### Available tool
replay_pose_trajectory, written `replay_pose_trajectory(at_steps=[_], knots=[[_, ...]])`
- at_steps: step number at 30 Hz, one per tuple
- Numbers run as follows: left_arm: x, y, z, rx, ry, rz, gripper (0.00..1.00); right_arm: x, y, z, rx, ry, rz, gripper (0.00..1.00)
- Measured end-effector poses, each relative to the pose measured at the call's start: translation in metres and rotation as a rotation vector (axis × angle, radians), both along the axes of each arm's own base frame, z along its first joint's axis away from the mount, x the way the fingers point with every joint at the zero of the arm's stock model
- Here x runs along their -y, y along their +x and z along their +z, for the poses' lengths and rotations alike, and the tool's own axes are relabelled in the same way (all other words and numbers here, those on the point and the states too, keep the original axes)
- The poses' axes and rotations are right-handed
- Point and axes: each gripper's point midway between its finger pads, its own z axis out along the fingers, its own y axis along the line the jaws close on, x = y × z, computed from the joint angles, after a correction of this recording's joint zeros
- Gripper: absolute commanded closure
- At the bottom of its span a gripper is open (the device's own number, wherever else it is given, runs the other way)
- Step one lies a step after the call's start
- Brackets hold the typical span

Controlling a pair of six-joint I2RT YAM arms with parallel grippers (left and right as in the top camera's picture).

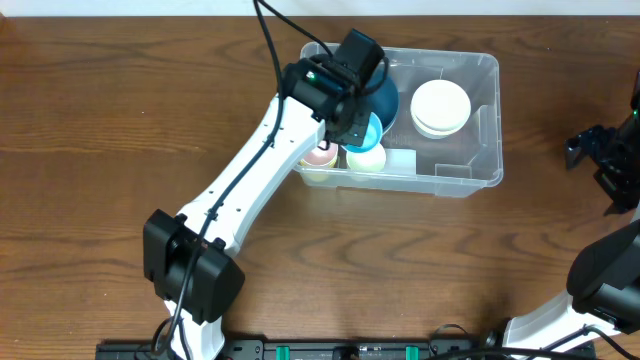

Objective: Pack container
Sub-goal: 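Carry the light blue cup into the bin beside the cream cup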

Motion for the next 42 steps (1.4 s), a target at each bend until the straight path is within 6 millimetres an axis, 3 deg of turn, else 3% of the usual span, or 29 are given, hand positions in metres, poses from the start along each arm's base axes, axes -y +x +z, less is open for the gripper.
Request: replay_pose_trajectory(at_steps=[14, 22, 42], knots=[[-0.002, -0.007, -0.003, -0.023, 0.017, 0.002, 0.93, 0.000, 0.000, 0.000, 0.000, 0.000, 0.000, 0.01], [-0.006, -0.014, -0.017, -0.064, 0.039, 0.001, 0.93, 0.000, 0.000, 0.000, 0.000, 0.000, 0.000, 0.01], [0.005, -0.013, -0.016, -0.065, -0.012, -0.015, 0.90, 0.000, 0.000, 0.000, 0.000, 0.000, 0.000, 0.01]])
